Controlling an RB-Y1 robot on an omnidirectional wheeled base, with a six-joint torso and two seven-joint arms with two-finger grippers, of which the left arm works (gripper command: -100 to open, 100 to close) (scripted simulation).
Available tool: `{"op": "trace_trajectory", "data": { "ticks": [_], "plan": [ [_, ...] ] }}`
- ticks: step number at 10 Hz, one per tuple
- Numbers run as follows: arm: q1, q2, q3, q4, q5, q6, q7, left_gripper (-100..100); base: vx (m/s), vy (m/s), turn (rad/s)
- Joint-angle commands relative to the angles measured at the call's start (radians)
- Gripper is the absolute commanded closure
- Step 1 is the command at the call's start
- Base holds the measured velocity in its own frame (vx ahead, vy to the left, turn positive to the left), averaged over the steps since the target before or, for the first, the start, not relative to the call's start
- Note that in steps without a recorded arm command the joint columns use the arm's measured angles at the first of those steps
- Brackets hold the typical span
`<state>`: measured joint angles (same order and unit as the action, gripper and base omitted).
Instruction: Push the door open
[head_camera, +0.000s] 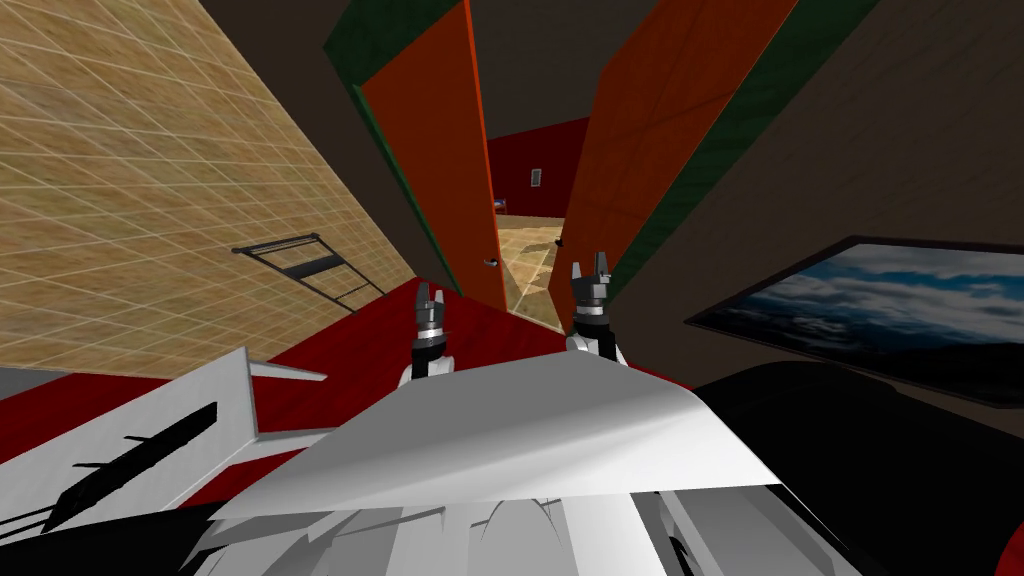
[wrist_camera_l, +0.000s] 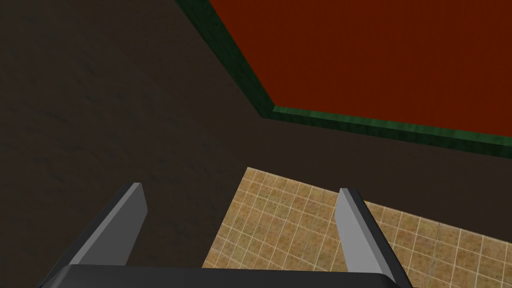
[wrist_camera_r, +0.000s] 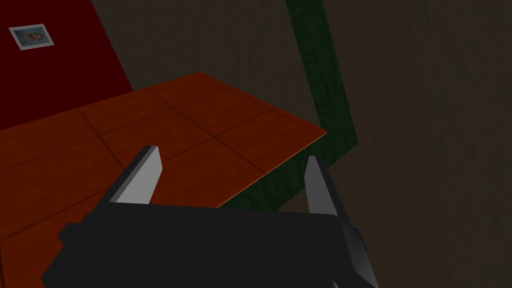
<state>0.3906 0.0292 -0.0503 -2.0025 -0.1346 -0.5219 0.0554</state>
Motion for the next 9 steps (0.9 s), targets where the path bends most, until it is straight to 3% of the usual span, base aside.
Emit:
{"op": "trace_trajectory", "data": {
  "ticks": [1, 9],
  "plan": [
    [-0.018, 0.006, -0.008, 0.038, -0.002, -0.005, 0.004, -100, 0.095, 0.037, -0.022],
    [-0.107, 0.033, -0.049, 0.252, -0.01, -0.051, 0.027, -100, 0.096, 0.038, -0.022]
  ]
}}
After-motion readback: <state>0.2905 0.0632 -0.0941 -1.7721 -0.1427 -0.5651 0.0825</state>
